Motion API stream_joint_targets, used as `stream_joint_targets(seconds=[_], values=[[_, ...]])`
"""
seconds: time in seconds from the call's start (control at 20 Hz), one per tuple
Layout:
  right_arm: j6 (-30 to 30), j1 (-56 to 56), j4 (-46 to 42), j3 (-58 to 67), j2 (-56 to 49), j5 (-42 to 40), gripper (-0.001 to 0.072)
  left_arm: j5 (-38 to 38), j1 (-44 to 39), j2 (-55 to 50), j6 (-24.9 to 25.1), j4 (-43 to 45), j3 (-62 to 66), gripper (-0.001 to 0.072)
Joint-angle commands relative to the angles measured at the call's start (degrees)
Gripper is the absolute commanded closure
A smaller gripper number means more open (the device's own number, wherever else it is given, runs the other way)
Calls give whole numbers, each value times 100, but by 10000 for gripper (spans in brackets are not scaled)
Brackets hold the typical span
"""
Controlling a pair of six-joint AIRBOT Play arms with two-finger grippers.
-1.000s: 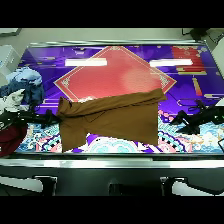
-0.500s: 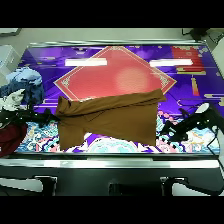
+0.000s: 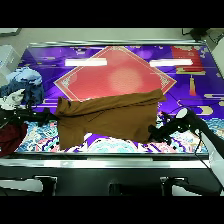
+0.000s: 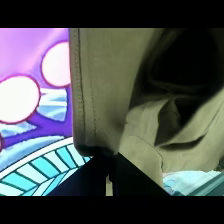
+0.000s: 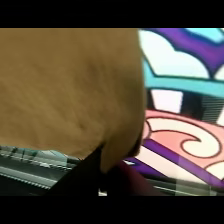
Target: Fold the clothes and pants, and hang the long-sleeved shirts on hangers.
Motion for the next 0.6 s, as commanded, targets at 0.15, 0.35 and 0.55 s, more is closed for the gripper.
stream_joint_targets(seconds=[0.15,0.35,0.55], values=[[22,157,-662,1405,835,9,674,-275,9,807,-114,-46,516,679],[166,157,-2398,4363,1696,-522,673,122,11,2417,-111,-533,2518,679],[166,157,-3062,6645,2317,-1161,672,1403,-4,3698,-114,-616,4487,679]])
